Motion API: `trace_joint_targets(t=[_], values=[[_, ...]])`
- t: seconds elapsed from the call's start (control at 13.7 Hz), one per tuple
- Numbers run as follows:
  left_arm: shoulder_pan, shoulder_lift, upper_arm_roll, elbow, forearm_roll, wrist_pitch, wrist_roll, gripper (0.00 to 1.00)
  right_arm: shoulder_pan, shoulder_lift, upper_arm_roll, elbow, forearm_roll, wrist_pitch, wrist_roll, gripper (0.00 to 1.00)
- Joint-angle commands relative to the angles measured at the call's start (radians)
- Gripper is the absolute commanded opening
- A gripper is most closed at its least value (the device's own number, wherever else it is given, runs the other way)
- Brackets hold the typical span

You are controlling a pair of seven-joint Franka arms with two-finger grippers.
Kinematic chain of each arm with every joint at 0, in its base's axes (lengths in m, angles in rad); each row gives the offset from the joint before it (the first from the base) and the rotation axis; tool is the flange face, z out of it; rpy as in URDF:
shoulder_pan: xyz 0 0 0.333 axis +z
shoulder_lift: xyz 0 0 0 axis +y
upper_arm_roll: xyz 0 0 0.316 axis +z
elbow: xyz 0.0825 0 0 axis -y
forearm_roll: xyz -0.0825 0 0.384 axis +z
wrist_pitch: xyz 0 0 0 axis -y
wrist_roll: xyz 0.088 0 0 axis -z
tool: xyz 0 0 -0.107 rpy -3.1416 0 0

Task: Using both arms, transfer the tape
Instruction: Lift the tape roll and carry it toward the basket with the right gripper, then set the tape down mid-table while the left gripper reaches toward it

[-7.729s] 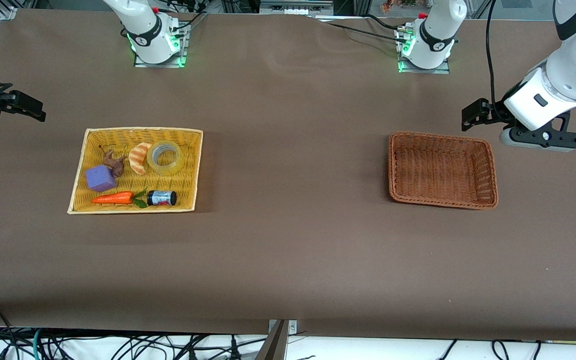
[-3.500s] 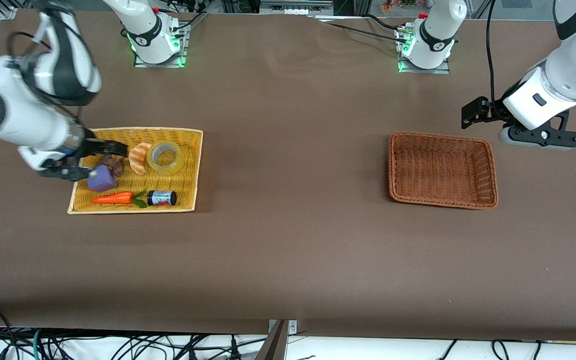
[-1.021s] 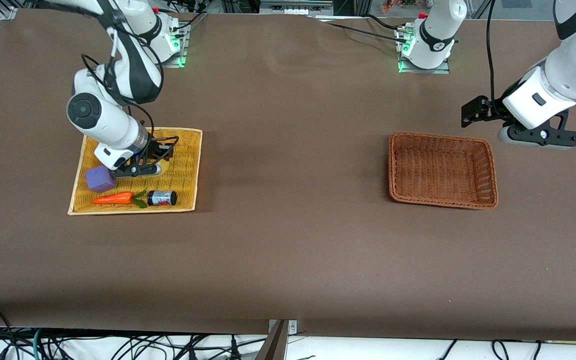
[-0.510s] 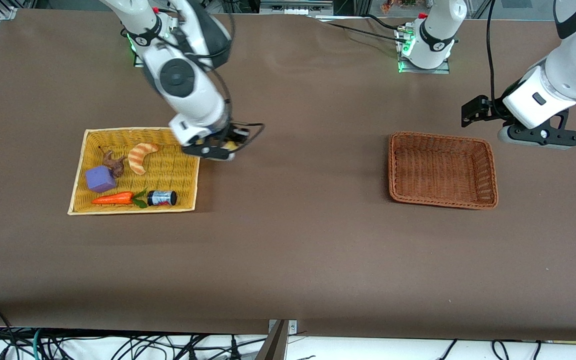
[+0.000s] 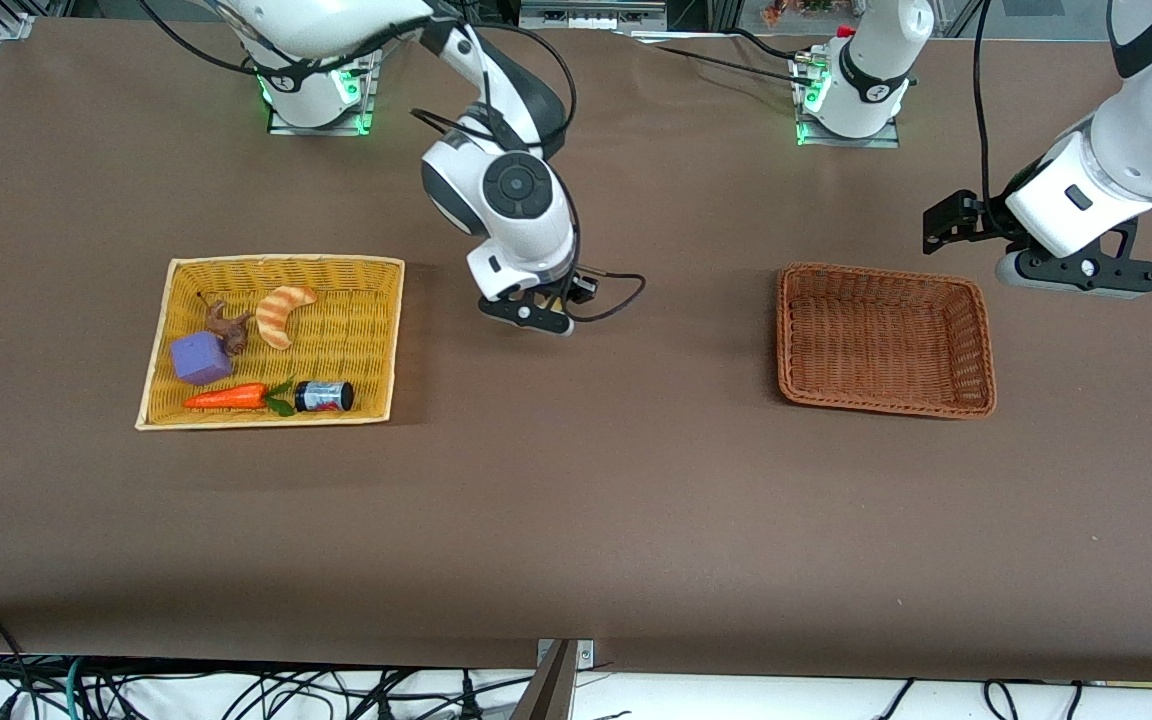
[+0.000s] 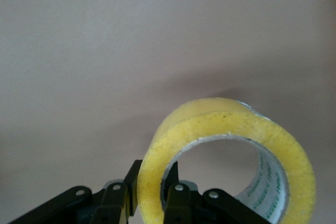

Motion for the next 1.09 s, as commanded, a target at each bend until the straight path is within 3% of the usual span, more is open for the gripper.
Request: trace_joint_targets(t=[0.0, 0.15, 0.36, 0.51, 0.66, 0.73, 0.8, 1.02], values=[[0.002, 0.001, 0.0, 0.017, 0.001, -0.013, 0.013, 1.0, 0.044, 0.076, -0.011, 0.046, -0.04, 0.057, 0.057, 0.0], [-0.005, 0.018, -0.004, 0.016, 0.013, -0.019, 0.007, 1.0, 0.05, 0.113, -0.012, 0.046, -0.08, 0.088, 0.058, 0.0], [-0.008, 0.118, -0.006, 0.023, 0.018, -0.026, 0.007, 1.0, 0.062, 0.144, -0.012, 0.046, -0.08, 0.121, 0.058, 0.0], [-0.001, 0.13, -0.003, 0.049, 0.018, -0.022, 0.025, 1.0, 0.07, 0.157, -0.012, 0.046, -0.08, 0.137, 0.058, 0.03], [-0.011, 0.151, -0.003, 0.056, 0.018, -0.023, 0.056, 1.0, 0.062, 0.148, -0.012, 0.047, -0.079, 0.136, 0.057, 0.44], [-0.01, 0.162, -0.004, 0.056, 0.001, -0.023, 0.056, 1.0, 0.059, 0.138, -0.012, 0.064, -0.083, 0.127, 0.052, 0.86], [-0.011, 0.168, -0.006, 0.056, -0.028, -0.025, 0.057, 1.0, 0.062, 0.119, -0.015, 0.075, -0.099, 0.122, 0.044, 1.0], [-0.016, 0.234, -0.006, 0.054, -0.202, -0.014, -0.014, 1.0, 0.003, 0.004, -0.011, 0.078, -0.126, -0.047, -0.021, 1.0]])
